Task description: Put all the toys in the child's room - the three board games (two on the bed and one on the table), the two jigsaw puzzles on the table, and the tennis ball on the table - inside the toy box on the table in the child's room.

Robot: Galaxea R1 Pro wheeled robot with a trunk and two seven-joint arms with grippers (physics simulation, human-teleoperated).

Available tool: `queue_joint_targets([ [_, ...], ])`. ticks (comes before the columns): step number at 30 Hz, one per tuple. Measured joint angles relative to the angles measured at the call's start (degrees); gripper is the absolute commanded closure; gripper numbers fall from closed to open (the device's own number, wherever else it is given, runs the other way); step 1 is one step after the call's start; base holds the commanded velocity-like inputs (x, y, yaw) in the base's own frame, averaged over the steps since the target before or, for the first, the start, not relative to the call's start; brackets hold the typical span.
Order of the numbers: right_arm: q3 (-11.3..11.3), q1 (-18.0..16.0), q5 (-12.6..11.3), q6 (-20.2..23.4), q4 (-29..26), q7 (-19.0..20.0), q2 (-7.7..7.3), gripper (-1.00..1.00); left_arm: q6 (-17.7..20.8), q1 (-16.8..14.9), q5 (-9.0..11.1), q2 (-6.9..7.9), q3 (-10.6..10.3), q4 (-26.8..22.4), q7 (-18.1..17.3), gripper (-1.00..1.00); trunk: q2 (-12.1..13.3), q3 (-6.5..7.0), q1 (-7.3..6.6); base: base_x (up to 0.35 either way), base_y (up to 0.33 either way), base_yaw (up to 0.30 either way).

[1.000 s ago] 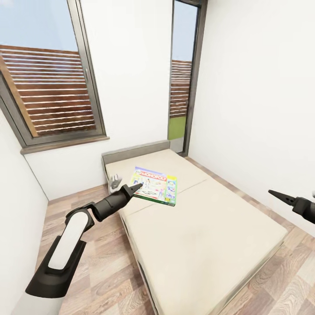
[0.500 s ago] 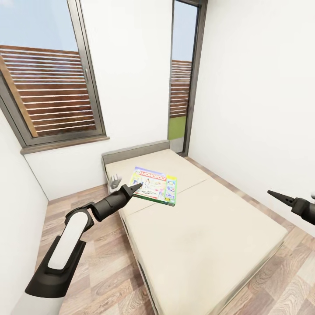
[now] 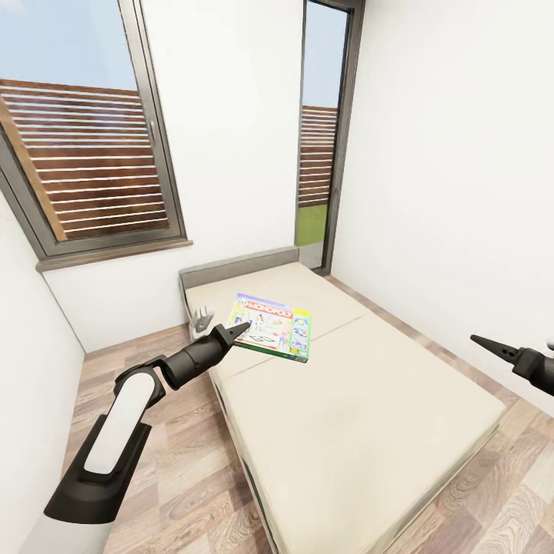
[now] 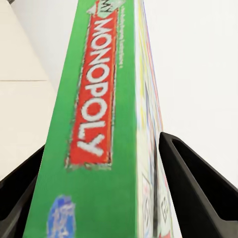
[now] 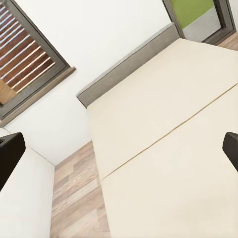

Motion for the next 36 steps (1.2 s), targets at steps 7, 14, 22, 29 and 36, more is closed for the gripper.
queue_joint_targets([
  [7, 0.0, 0.0, 0.0, 0.0, 0.0, 0.0, 0.0, -1.0, 0.0, 0.0, 0.0, 0.0, 0.0, 0.0, 0.0, 1.0, 0.0, 0.0, 0.0, 0.0, 0.0, 0.0],
  [14, -0.3, 0.6, 0.1, 0.0, -1.3, -1.1, 0.51, -1.0, 0.6, 0.3, 1.0, 0.43, 1.4, 0.0, 0.2, 1.0, 0.0, 0.0, 0.0, 0.0, 0.0, 0.0],
  [22, -0.3, 0.9, 0.4, 0.0, -2.0, -1.8, 0.98, -1.0, 1.5, 0.7, 3.1, 1.24, 3.6, 0.1, 0.2, 1.0, 0.0, 0.0, 0.0, 0.0, 0.0, 0.0],
  [29, -0.5, 1.0, 0.5, 0.0, -2.1, -2.0, 1.12, -1.0, 2.4, 0.7, 5.3, 2.01, 4.0, 0.0, 0.1, 1.0, 0.0, 0.0, 0.0, 0.0, 0.0, 0.0],
  [36, -0.3, 1.0, 0.4, 0.0, -2.1, -1.9, 1.11, -1.0, 2.6, 1.0, 7.8, 2.32, 4.2, 0.0, -0.9, 1.0, 0.0, 0.0, 0.0, 0.0, 0.0, 0.0],
])
